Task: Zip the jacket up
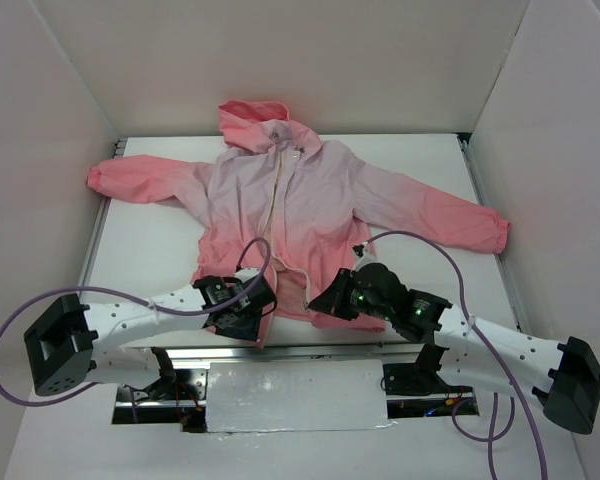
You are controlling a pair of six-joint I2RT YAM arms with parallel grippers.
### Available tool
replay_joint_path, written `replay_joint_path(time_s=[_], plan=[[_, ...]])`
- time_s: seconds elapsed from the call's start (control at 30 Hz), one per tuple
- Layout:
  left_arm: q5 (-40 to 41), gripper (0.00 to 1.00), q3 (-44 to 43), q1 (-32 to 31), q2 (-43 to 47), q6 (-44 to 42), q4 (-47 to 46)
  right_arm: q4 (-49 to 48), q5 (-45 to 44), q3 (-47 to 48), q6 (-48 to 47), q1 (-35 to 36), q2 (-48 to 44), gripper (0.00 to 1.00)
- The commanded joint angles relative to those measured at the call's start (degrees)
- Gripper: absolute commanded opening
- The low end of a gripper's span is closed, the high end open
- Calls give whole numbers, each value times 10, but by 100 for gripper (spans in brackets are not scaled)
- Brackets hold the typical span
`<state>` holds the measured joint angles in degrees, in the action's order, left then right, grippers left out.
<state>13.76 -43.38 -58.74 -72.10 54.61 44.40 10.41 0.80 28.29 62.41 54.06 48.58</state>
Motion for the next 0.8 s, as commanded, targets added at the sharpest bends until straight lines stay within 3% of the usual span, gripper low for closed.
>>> replay_joint_path(time_s=[0.0,0.53,0.77], plan=[[10,59,-30,-12,-25,4,-12,13,-11,20,-16,-3,2,0],[20,64,-36,-23,-154,-33,-81,14,7,16,-42,-4,-8,0],[-1,54,-3,-23,-156,-27,-119,24,2,20,-50,-3,-14,0]])
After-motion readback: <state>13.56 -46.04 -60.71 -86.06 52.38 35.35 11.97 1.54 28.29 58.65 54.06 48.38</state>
